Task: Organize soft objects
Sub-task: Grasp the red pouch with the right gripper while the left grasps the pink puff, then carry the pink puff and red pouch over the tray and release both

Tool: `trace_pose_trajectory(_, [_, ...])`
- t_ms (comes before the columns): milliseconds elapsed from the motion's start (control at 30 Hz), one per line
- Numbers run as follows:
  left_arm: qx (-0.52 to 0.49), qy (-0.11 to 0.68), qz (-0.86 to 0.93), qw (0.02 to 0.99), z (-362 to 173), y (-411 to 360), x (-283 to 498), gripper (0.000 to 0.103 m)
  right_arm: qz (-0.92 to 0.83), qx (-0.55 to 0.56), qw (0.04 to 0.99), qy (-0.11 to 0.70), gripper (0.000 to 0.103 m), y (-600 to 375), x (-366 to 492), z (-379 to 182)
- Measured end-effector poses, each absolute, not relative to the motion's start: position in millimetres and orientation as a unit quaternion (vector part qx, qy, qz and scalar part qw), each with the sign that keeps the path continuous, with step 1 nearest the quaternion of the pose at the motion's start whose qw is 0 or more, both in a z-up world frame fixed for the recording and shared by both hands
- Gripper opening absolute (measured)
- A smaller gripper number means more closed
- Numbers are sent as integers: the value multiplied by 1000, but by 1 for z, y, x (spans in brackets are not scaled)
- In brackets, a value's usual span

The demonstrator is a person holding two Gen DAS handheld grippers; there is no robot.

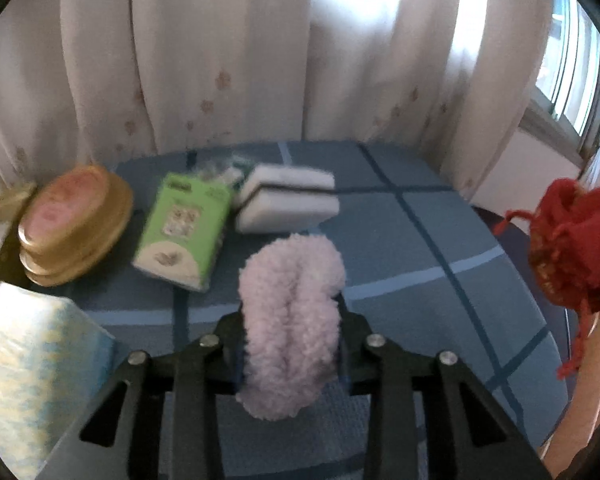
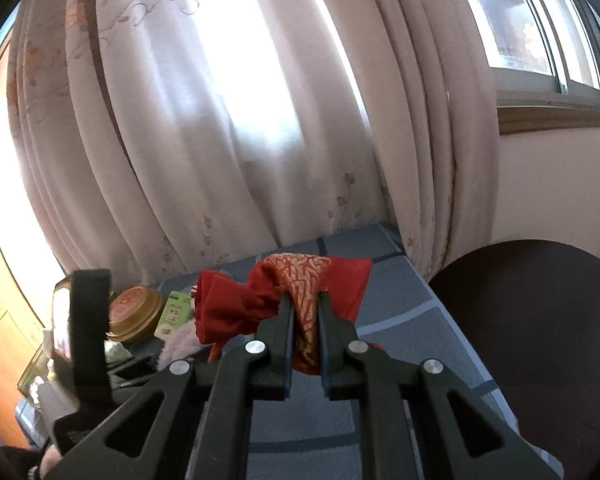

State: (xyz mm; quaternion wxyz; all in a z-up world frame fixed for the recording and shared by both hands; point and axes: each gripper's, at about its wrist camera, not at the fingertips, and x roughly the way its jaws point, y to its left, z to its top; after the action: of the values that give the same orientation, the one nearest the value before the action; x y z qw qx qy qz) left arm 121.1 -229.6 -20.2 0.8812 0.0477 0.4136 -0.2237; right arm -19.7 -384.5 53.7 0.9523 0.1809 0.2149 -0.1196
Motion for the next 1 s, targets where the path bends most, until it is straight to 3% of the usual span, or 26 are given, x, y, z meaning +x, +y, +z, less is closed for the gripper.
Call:
trace_pose_trajectory(333, [55,376,-228,897,11,-206,107,32,-119,165,956,213,11,-361,-22,58])
trace_pose_trajectory(1000, [50,366,-246,896,20,-184,83,32,-135,141,955,223,11,-337,-35,59])
